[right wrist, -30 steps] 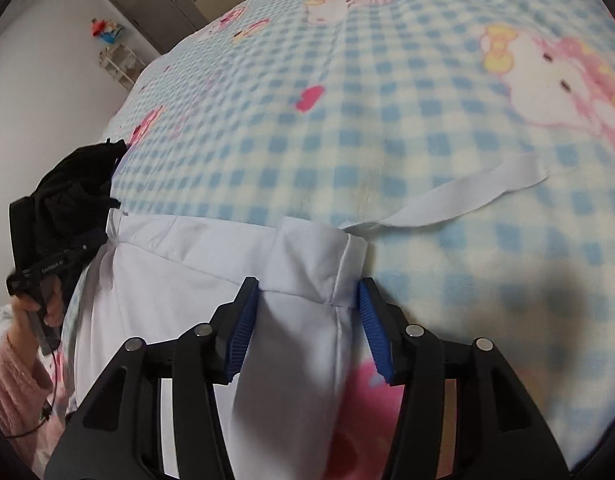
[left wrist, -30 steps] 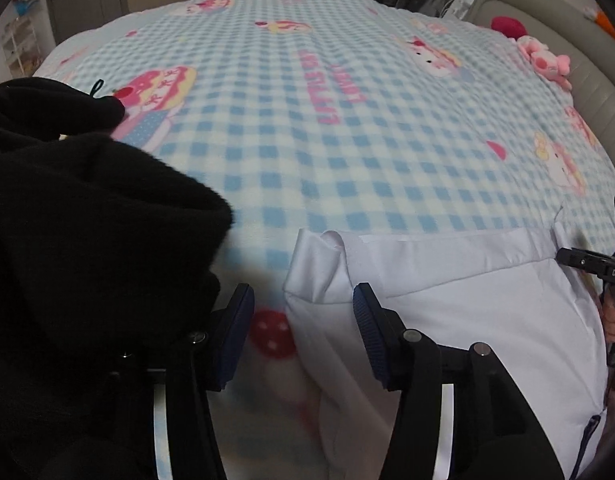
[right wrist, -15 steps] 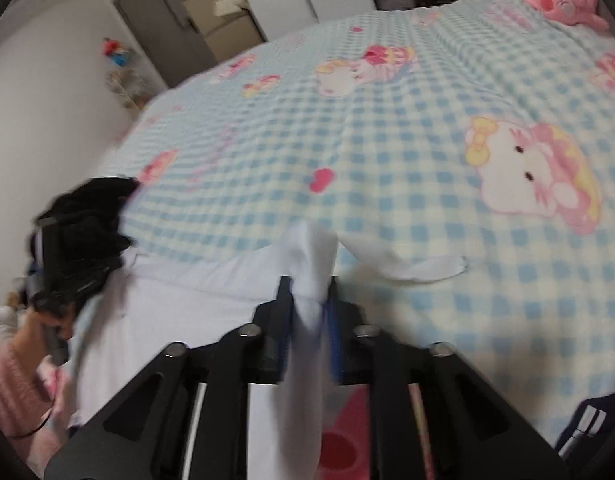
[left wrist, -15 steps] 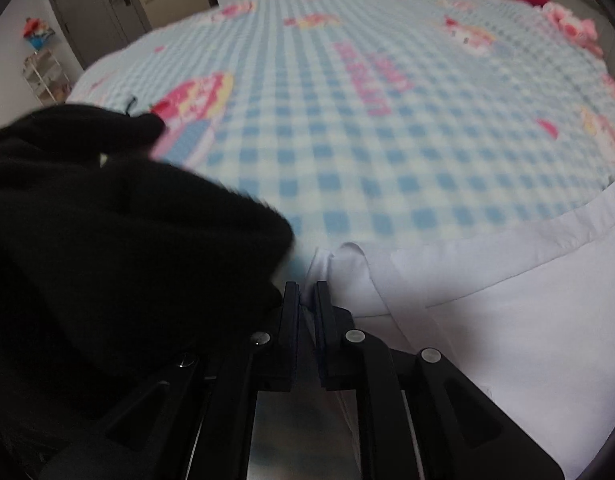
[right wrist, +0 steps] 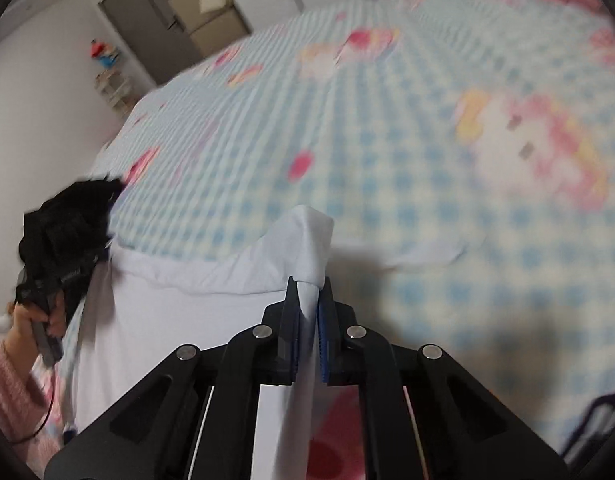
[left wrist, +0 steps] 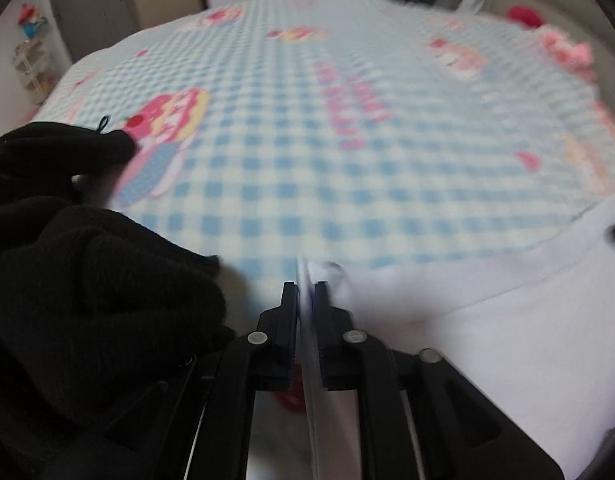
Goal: Fold clothes
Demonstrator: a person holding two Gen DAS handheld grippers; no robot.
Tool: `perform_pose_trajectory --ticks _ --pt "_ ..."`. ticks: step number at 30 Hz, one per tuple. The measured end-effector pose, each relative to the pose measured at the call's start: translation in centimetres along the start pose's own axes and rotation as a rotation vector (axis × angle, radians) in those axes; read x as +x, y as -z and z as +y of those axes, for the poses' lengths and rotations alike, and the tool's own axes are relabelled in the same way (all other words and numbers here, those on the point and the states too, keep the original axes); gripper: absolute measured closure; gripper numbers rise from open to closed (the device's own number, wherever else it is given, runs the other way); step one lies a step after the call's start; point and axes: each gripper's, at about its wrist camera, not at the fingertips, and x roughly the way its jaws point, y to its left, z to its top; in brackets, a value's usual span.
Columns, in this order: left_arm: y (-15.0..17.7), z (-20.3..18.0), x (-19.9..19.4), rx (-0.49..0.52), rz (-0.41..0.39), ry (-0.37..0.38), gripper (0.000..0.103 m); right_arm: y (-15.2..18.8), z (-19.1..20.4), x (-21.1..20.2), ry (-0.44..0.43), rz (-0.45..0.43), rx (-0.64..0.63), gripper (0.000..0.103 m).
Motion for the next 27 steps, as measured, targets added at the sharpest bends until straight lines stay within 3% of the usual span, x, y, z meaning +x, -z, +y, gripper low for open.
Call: perform_pose_trajectory --ticks 1,4,5,8,10,12,14,16,19,22,25,27 --pt "-0.2 -0.3 0.5 0.022 0.031 -0.025 0.083 -0.2 0.1 0.5 0.026 0.022 -0.016 0.095" --pt "-0.6 -0.8 -0.6 0.059 0.043 -0.065 0.08 0.5 0.7 3.6 0.087 0.205 -0.059 0.065" --pt "-0.6 -0.6 -2.4 0.036 0.011 -0.04 0.076 0.7 1.0 3.2 0.114 0.201 -0.077 0.066" --pt "1.9 -0.8 -10.2 0.037 -0.141 0.028 0.059 0.4 1.5 -1.7 0.107 0.076 -0.063 0.066" --pt "5.7 -1.8 -15.0 0.069 -0.203 0.093 0.057 1.0 2.3 -7.2 0.089 -0.035 -0.041 0.065" --pt "10.5 -3.4 -18.8 0.091 -0.245 0.16 0.057 3.3 3.3 -12.5 0.001 -0.108 -0.023 0.065" --pt "15.7 -5.6 -21.3 0.099 -0.257 0.248 0.058 7.3 5.0 -16.8 -0.047 -0.11 -0.039 0.065" --pt "20.1 -7.9 -22.4 0.101 -0.232 0.352 0.06 12.6 7.5 -19.7 -0.019 -0.083 -0.083 0.065" --pt "25.3 -12.0 -22.6 0.116 -0.19 0.473 0.061 20.4 8.2 -22.5 0.031 -0.087 -0.053 0.064" --pt "29.7 -14.6 -22.2 0.079 -0.171 0.499 0.061 27.3 7.7 -23.8 0.075 -0.086 0.026 0.062" --pt "33.1 -15.1 -21.6 -0.022 -0.153 0.498 0.067 31.1 7.1 -23.6 0.119 -0.099 0.07 0.062" --pt "35.4 -16.3 -21.1 -0.007 -0.096 0.407 0.069 33.5 6.6 -23.4 0.147 -0.101 0.098 0.062"
